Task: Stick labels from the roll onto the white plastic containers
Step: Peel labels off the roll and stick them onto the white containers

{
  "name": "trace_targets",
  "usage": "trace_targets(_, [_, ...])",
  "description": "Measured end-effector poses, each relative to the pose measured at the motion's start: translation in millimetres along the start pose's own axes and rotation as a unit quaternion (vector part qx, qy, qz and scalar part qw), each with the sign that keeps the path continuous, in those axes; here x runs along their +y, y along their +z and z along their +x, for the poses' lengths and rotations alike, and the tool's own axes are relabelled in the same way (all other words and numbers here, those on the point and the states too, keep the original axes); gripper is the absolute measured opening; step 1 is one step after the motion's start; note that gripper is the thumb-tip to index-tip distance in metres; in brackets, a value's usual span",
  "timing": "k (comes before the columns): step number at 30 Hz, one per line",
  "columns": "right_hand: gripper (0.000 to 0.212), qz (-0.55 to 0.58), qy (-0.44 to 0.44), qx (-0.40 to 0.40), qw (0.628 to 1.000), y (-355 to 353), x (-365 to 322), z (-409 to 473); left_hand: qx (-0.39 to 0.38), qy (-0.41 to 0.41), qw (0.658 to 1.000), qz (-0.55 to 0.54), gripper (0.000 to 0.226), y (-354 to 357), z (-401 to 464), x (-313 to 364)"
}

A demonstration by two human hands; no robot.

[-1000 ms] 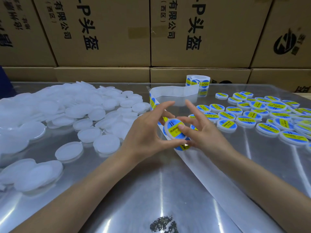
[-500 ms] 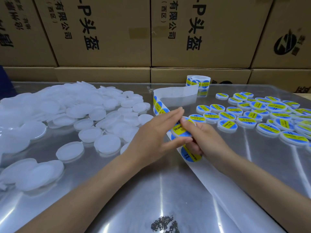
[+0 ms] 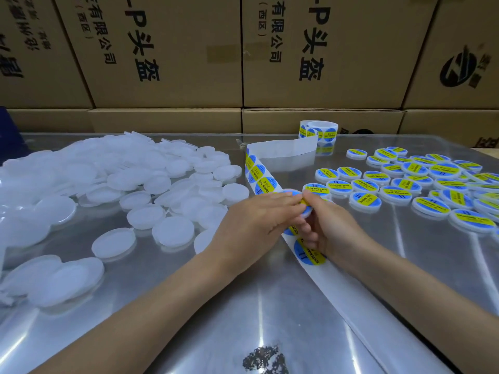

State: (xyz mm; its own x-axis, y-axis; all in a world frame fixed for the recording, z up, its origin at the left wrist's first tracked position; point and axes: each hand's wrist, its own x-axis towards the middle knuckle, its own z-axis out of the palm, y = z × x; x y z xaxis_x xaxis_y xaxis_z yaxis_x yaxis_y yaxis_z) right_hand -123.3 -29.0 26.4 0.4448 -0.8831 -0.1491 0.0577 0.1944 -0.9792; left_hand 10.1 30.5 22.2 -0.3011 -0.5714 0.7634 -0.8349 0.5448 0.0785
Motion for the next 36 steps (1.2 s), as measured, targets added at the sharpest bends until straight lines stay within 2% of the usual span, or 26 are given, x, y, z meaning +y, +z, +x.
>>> trace_targets(3, [0.041, -0.039, -0.039, 0.034, 0.998, -5, -2, 1, 0.018, 0.025, 0.999, 0.037, 0.031, 1, -3, -7])
trace_targets(5, [0.033, -0.047, -0.061, 0.061, 0.995, -10, -5, 2, 0.008, -0.035, 0.998, 0.051, 0.026, 1, -4, -13])
trace_targets(6, [0.030, -0.050, -0.068, 0.078, 0.993, -14, -6, 3, -0.016, -0.093, 0.994, 0.055, 0.029, 0, -4, -16])
trace_targets(9, [0.023, -0.081, -0.095, 0.134, 0.983, -25, -9, 9, -0.179, -0.223, 0.953, 0.101, 0.053, 3, -12, -34])
trace_targets(11, [0.019, -0.113, -0.107, 0.161, 0.975, -32, -8, 15, -0.255, -0.258, 0.922, 0.134, 0.056, 4, -14, -41])
trace_targets(13, [0.013, -0.122, -0.101, 0.167, 0.973, -38, -6, 19, -0.287, -0.262, 0.905, 0.171, 0.053, 5, -14, -42])
trace_targets(14, [0.021, -0.120, -0.091, 0.164, 0.975, -39, -5, 20, -0.294, -0.258, 0.903, 0.178, 0.053, 5, -13, -42])
trace_targets(16, [0.046, -0.118, -0.072, 0.156, 0.978, -42, -4, 22, -0.289, -0.253, 0.908, 0.168, 0.052, 5, -13, -41])
trace_targets(17, [0.049, -0.128, -0.072, 0.153, 0.977, -43, -3, 23, -0.279, -0.249, 0.914, 0.160, 0.050, 5, -14, -41])
trace_targets(20, [0.032, -0.211, -0.115, 0.147, 0.960, -44, 0, 23, -0.240, -0.236, 0.930, 0.150, 0.043, 2, -13, -38])
trace_targets(22, [0.013, -0.305, -0.176, 0.125, 0.927, -42, -1, 19, -0.209, -0.228, 0.939, 0.150, 0.039, 2, -12, -37])
trace_targets(23, [0.012, -0.350, -0.210, 0.106, 0.907, -41, -2, 16, -0.196, -0.223, 0.943, 0.152, 0.039, 3, -12, -37])
trace_targets(25, [0.026, -0.437, -0.261, 0.057, 0.859, -37, -4, 10, -0.171, -0.212, 0.950, 0.150, 0.038, 3, -13, -36])
trace_targets(27, [0.031, -0.528, -0.260, 0.016, 0.808, -32, -5, 5, -0.143, -0.199, 0.960, 0.136, 0.033, 1, -12, -34])
trace_targets(30, [0.013, -0.597, -0.227, 0.018, 0.769, -31, -2, 5, -0.080, -0.150, 0.979, 0.115, 0.016, -5, -6, -23])
trace_targets(33, [0.013, -0.596, -0.212, 0.036, 0.774, -34, 2, 9, -0.022, -0.122, 0.988, 0.088, 0.021, -8, -1, -8])
trace_targets(36, [0.014, -0.580, -0.194, 0.046, 0.790, -36, 3, 12, -0.046, -0.098, 0.991, 0.079, 0.030, -2, -2, 1])
